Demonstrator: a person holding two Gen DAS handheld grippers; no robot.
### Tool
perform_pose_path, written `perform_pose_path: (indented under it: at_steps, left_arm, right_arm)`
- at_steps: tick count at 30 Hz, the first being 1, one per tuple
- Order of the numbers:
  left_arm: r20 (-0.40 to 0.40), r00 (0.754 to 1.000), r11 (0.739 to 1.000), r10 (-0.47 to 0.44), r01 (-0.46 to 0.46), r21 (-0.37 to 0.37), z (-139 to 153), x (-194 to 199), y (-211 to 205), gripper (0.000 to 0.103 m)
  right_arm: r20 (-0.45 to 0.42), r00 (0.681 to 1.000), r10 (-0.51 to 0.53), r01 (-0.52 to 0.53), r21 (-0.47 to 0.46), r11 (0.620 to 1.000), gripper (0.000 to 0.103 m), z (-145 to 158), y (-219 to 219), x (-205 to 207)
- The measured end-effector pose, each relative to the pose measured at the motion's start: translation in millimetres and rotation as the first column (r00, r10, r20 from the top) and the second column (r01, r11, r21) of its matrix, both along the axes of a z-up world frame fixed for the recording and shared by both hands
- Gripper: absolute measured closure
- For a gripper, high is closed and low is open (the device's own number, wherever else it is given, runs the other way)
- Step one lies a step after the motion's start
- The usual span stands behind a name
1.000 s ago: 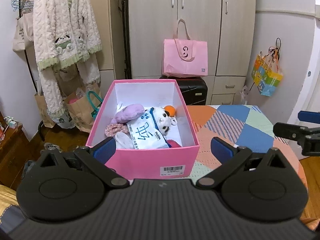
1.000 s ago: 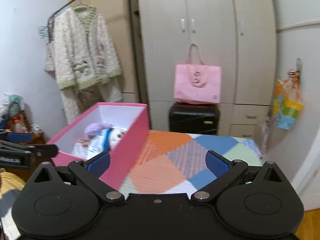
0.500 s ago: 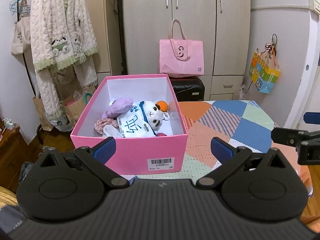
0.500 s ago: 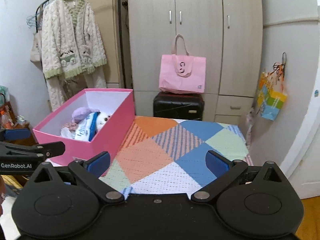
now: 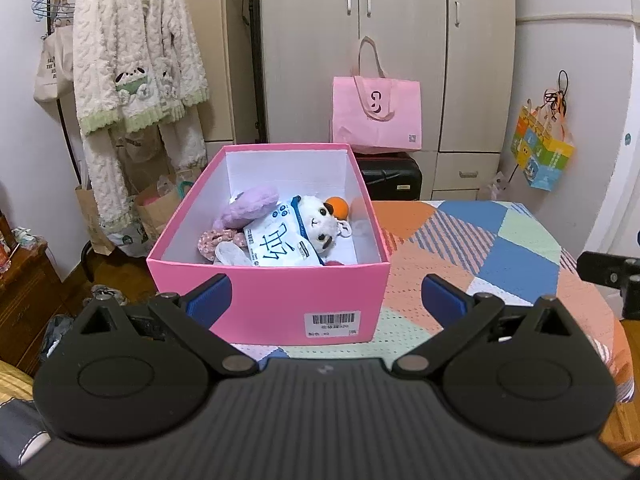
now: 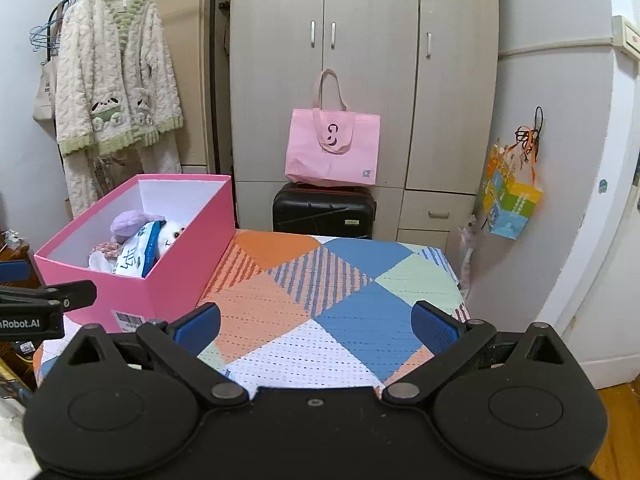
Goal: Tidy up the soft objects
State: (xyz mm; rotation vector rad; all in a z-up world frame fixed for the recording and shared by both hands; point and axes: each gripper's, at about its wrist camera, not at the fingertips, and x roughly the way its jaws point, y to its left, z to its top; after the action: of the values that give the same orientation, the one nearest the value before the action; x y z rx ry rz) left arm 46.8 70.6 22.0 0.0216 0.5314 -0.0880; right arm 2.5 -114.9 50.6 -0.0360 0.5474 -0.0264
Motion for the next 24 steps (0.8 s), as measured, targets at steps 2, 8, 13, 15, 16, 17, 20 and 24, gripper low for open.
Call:
perform_pose_path:
  at_steps: [2,8,13,15,16,17,20,24]
  left_arm:
    - [-0.001,1.0,1.0,-0.005,0.005,0.0,0,0,-1,0.0]
    - [0.003,1.0,1.0,-0.016,0.016,-0.001,2,-3,-1,0.0]
    - [0.027,0.999,1.0,-0.018,0.018,0.008,2,-5,-3,0.0]
    - [0.042,0.999,1.0,-0.019,0.019,0.009,2,-6,-3,0.0]
    - [0.053,0.998,1.0,-0.019,0.019,0.009,1,-8,-3,0.0]
    - [0.062,0.998,1.0,-0.016,0.015,0.013,1,-8,-4,0.0]
    - [0.078,0.997,0.999,-0.011,0.009,0.032,0,-10,-6,0.0]
    - [0.084,0.996,1.0,-0.016,0.015,0.022,-2,-11,-6,0.0]
  right_arm:
    - [0.0,1.0,0.001,-0.001,-0.001,1.0,0.0,0,0,0]
    - [0.017,1.0,0.001,-0.001,-0.009,1.0,0.0,0,-1,-4]
    - [0.032,0.999,-0.012,0.013,-0.023,1.0,0.0,-1,-2,-6]
    - [0.041,0.999,-0.021,0.023,-0.04,0.999,0.0,-2,-1,-6]
    - [0.049,0.998,-0.027,0.029,-0.051,0.998,0.0,-3,0,-7]
    - [0.055,0.998,-0.031,0.035,-0.06,0.998,0.0,-3,0,-7]
    - [0.072,0.997,-0.041,0.047,-0.081,0.996,0.0,-4,2,-9]
    - [0.074,0.997,-0.032,0.037,-0.066,0.997,0.0,-5,0,-11]
